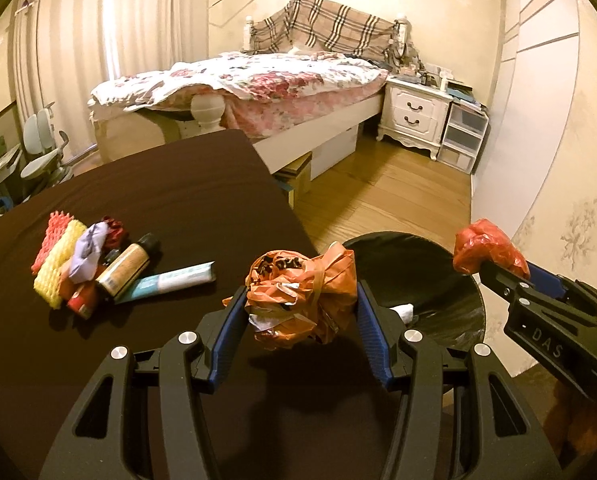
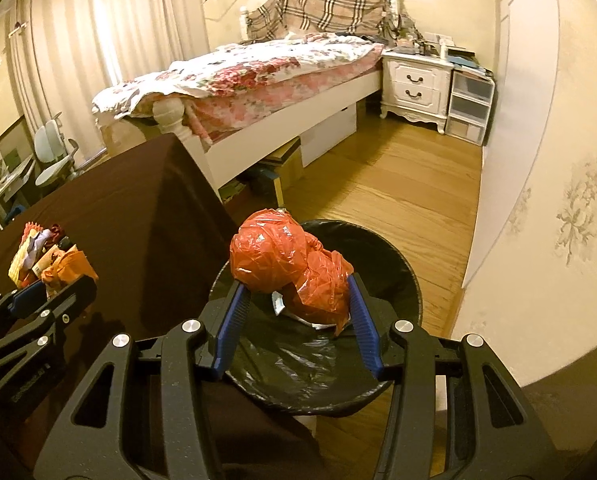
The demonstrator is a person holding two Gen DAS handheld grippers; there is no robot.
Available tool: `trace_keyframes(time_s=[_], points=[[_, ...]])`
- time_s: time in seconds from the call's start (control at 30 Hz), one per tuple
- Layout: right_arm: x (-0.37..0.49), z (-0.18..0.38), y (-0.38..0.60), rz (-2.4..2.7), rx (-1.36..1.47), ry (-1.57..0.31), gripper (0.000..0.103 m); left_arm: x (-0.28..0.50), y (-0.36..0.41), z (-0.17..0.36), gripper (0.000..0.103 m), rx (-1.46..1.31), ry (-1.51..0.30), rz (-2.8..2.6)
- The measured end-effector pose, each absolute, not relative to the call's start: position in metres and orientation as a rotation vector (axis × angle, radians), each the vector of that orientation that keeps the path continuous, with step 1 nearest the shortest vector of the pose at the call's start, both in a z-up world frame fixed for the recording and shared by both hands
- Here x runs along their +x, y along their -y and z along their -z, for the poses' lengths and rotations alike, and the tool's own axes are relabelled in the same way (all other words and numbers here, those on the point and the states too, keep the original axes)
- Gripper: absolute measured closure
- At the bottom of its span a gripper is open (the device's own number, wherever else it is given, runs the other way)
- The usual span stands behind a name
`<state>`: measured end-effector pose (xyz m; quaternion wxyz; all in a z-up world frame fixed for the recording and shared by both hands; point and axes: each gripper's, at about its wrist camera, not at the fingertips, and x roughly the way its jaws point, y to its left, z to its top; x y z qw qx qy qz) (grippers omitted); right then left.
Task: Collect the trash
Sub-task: 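Move both bags over the black bin and open both grippers to drop them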
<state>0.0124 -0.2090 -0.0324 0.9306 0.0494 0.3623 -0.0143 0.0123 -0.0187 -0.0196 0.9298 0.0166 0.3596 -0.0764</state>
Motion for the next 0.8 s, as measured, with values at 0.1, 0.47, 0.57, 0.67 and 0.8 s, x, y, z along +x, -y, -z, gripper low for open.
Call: trace_keyframes(time_s=[0.1, 0.47, 0.57, 0.67, 0.8], points=[[0.013, 0.034, 0.213, 0.039, 0.104, -0.742, 0.055, 0.017, 0.026, 0.019, 0.049, 0.04, -0.739, 0.162], [0.022, 0.037, 0.227, 0.063, 0.124, -0.744, 0.054, 0.028, 0.05, 0.021, 0.049, 0.075, -0.746, 0.171], [0.025, 0.039, 0.23, 0.069, 0.128, -0.746, 0.054, 0.035, 0.055, 0.021, 0.049, 0.084, -0.745, 0.171], [0.028, 0.042, 0.233, 0.076, 0.132, -0.752, 0.054, 0.039, 0.06, 0.022, 0.049, 0.093, -0.748, 0.178], [0.031, 0.046, 0.236, 0.092, 0.131, -0.761, 0.045, 0.041, 0.064, 0.023, 0.037, 0.112, -0.75, 0.169]])
